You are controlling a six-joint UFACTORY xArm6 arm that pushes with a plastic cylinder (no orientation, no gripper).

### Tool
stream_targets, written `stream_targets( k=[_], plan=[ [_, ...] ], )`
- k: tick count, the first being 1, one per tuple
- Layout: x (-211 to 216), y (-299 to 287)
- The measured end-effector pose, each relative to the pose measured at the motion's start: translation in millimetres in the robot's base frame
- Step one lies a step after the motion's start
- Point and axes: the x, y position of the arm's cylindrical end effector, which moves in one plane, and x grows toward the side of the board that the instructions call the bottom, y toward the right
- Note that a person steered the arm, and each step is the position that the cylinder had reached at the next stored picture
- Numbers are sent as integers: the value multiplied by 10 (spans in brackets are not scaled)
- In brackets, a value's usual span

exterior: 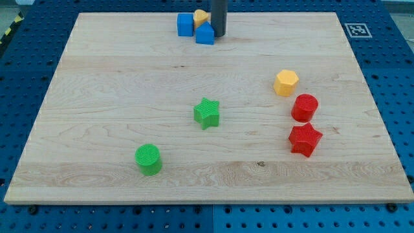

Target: Move the blue triangle to the bottom left of the yellow heart

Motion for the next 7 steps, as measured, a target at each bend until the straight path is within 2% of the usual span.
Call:
stream_targets(
  k=[1, 2, 5, 7],
  plan=[
    [0, -460],
    [0, -655],
    [-61, -731],
    [-330, -731]
  ],
)
